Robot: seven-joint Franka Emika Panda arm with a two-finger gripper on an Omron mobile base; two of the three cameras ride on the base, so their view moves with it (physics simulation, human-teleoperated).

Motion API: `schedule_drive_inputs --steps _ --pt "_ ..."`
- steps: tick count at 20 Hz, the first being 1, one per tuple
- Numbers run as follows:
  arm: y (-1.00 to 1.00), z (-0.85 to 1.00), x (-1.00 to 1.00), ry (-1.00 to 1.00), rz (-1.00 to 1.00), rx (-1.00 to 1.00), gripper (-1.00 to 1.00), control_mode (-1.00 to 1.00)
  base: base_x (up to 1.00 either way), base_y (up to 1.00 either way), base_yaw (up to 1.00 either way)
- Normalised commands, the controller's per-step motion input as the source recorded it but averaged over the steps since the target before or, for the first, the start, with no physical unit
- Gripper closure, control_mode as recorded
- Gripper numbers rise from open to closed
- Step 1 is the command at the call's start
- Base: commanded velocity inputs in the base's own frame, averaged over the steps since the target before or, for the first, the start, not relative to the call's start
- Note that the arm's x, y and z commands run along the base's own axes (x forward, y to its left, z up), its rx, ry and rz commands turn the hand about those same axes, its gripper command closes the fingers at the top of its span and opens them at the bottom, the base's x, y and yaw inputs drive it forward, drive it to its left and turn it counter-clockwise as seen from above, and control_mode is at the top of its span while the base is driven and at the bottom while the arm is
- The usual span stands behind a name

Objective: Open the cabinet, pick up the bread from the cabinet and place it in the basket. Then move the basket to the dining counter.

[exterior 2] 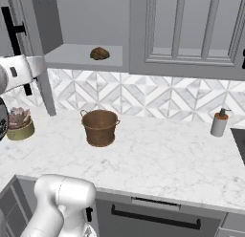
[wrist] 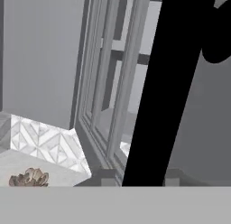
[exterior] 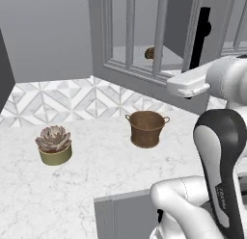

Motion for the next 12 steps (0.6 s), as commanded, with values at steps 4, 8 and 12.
schedule_drive_inputs --steps 4,8,12 --pt "1.00 -0.01 -0.86 0.02 0.01 -0.02 1.00 -1.00 0.00 0.00 0.00" --pt "0.74 0.04 -0.96 0.00 0.03 0.06 1.00 -1.00 0.00 0.00 0.00" --pt "-0.34 0.48 -1.00 0.00 -0.13 0.00 1.00 -1.00 0.00 0.00 0.00"
